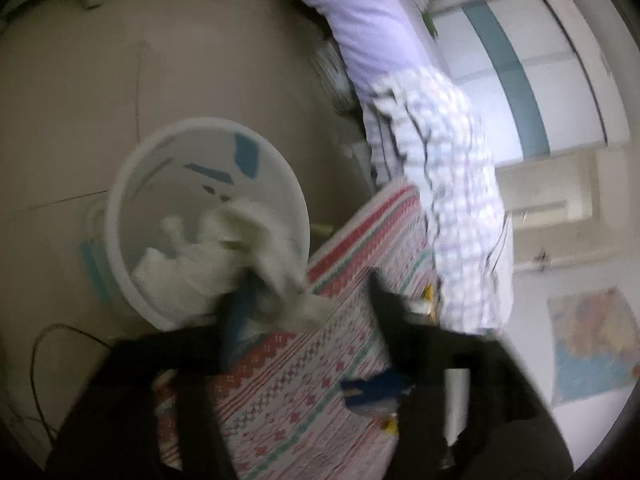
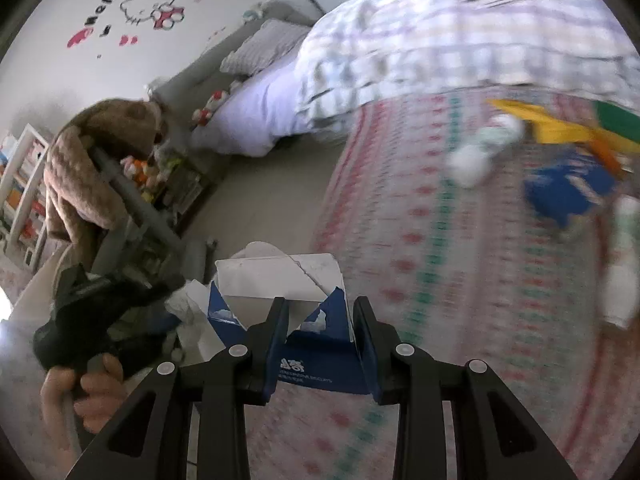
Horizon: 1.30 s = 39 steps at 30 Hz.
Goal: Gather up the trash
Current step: 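Carry both to the white wastebasket and open both tools to drop them in, then grasp the small white tissue with the right tool while the left tool grasps the light-blue milk carton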
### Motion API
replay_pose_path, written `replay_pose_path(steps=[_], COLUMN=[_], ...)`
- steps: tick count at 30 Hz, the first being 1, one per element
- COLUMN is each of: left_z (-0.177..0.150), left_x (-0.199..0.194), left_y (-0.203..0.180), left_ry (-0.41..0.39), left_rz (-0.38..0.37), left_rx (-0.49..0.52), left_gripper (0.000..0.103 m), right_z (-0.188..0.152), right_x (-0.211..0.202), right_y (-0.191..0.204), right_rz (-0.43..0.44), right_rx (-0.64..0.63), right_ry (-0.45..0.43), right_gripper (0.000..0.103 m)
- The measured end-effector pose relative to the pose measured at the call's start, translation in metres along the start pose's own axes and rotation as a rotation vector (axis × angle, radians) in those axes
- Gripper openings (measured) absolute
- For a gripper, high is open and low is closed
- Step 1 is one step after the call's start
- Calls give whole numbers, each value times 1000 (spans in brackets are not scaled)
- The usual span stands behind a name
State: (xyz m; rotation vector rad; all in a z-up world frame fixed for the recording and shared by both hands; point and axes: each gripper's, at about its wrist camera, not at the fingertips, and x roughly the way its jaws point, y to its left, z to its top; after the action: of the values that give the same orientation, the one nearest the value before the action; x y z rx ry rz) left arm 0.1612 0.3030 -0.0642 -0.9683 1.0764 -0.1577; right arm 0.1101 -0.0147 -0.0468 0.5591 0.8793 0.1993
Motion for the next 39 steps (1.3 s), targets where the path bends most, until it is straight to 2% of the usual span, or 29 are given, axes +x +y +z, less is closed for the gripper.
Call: replay_pose_path(steps=[3, 9, 12, 15, 16, 18, 21, 28, 31, 37, 39], left_z=[5, 11, 11, 10, 10, 11, 11, -3, -18, -72, -94], left_x=[-19, -36, -47, -57, -58, -58, -56, -49, -46, -28, -14], left_y=[5, 23, 25, 27, 27, 26, 23, -13, -38, -110, -133], left_ry=[-75, -118, -165, -224, -234, -236, -236, -241, -257, -258, -222], left_rz=[-31, 3, 55, 93, 103, 122, 128, 152, 173, 172, 153], left_rx=[-26, -88, -114, -130, -128, -120, -107, 44, 150, 469, 573], left_gripper=[78, 78, 78, 78, 78, 78, 78, 78, 78, 79, 79], right_z=[7, 8, 7, 8, 8, 7, 3, 6, 10, 16, 17], right_x=[28, 77, 96, 113, 116, 120, 115, 63, 21, -87, -123], right_y=[25, 57, 73, 83, 87, 92, 92, 62, 36, -38, -66], right_rz=[-1, -11, -1, 46, 54, 49, 62, 44, 12, -80, -118], right_rx=[-39, -82, -97, -90, -94, -104, -106, -122, -129, -85, -67], right_ry=[24, 76, 94, 115, 124, 136, 141, 126, 108, 50, 25], right_gripper=[34, 37, 41, 54, 67, 81, 81, 81, 81, 81, 81])
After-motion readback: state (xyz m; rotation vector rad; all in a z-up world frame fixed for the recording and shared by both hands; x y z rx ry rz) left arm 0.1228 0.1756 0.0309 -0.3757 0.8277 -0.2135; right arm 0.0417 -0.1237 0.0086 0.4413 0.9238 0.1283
